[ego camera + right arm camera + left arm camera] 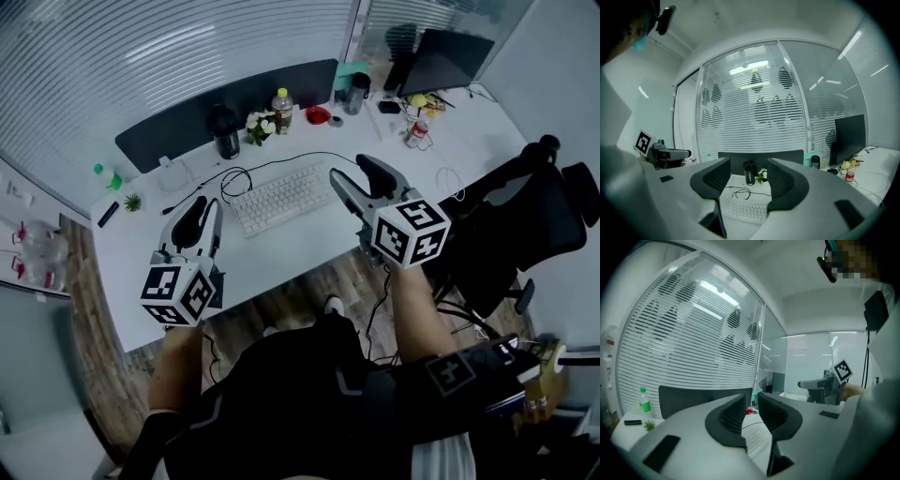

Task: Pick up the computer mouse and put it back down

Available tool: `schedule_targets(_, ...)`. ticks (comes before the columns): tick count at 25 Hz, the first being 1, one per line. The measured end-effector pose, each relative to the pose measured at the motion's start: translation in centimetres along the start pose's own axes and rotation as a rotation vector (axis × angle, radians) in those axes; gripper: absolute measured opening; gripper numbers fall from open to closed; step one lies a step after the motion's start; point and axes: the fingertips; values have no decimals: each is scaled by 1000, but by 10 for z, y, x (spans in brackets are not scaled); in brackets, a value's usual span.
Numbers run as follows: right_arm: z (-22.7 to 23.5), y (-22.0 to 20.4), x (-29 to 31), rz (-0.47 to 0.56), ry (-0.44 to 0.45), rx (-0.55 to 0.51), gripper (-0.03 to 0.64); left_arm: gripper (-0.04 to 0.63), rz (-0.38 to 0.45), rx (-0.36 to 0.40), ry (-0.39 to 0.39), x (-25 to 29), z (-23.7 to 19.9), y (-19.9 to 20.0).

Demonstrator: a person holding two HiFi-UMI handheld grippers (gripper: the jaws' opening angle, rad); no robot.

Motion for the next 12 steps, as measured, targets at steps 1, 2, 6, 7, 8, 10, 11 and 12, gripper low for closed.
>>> schedule_targets(1,-4,2,1,10,12,2,241,77,18,-15,20,-5,-3,5)
schedule_targets(2,-8,3,2,20,26,7,234,37,40,-37,39,-10,-7,12)
schedule_targets(6,-14,11,9,44,89,18,163,29,90,-51,70,-22,-8,34)
schedule_targets(7,-15,13,9,46,105,14,138,29,92,-38,78,-24,-6,37)
schedule_targets(8,-14,16,8,53,120,12,102,29,90,-31,87,-26,-4,39)
schedule_targets(10,-8,21,3,72,140,18,17,29,73,-46,93,-28,1,42)
schedule_targets(11,-4,23,2,75,147,22,15,29,63,-57,95,-27,4,43)
schedule_targets(12,0,25,1,71,152,22,9,29,55,-61,102,-26,6,45)
Point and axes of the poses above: the fingertips, and each gripper's own axes: x forward along the fingers, z to its right, y out of its top, and after that the axes turned 14 degrees about y, right-handed
